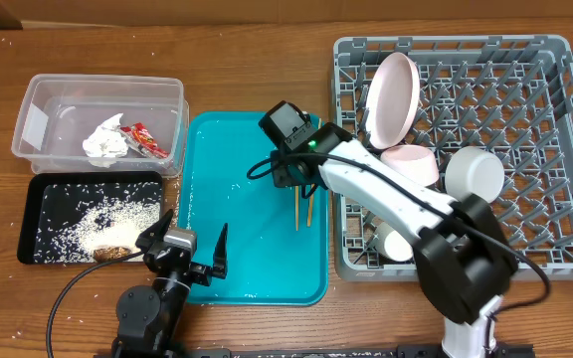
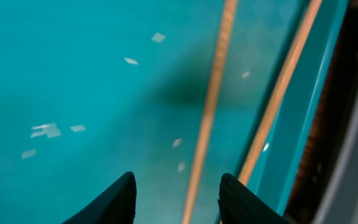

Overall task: Sort waste into correct bins and load items into the dishwasher
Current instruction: 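Reach the right gripper to the chopsticks on the teal tray and grasp one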

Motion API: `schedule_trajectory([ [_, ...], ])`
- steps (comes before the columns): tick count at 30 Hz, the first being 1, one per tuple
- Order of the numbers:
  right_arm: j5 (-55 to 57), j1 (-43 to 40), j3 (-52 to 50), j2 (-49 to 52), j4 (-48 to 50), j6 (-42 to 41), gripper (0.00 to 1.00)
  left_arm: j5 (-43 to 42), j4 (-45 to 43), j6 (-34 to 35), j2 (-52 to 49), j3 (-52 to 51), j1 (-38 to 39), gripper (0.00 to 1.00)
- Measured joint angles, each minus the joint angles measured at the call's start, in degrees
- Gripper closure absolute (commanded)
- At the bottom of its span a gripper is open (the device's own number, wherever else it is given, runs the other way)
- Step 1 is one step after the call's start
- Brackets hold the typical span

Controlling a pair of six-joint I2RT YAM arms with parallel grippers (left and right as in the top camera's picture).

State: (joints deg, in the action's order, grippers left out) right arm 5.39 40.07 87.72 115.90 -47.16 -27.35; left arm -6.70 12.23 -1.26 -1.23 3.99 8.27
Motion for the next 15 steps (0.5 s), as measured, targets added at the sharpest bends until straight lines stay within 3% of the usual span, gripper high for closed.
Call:
schedule_trajectory([
  [3, 0.11, -0.24, -0.02, 3.45, 0.92, -0.52, 0.55, 0.00, 0.00, 0.00, 0.00, 0.00, 0.00, 0.00],
  [8, -2.29, -0.24, 0.07, 6.49, 1.88, -1.33, 0.96, 0.02, 0.00, 0.00, 0.00, 0.00, 0.00, 0.00],
  [15, -4.85, -0.24, 2.08, 6.54, -6.84, -1.22, 0.96, 0.00, -0.02, 0.00, 0.00, 0.00, 0.00, 0.00],
])
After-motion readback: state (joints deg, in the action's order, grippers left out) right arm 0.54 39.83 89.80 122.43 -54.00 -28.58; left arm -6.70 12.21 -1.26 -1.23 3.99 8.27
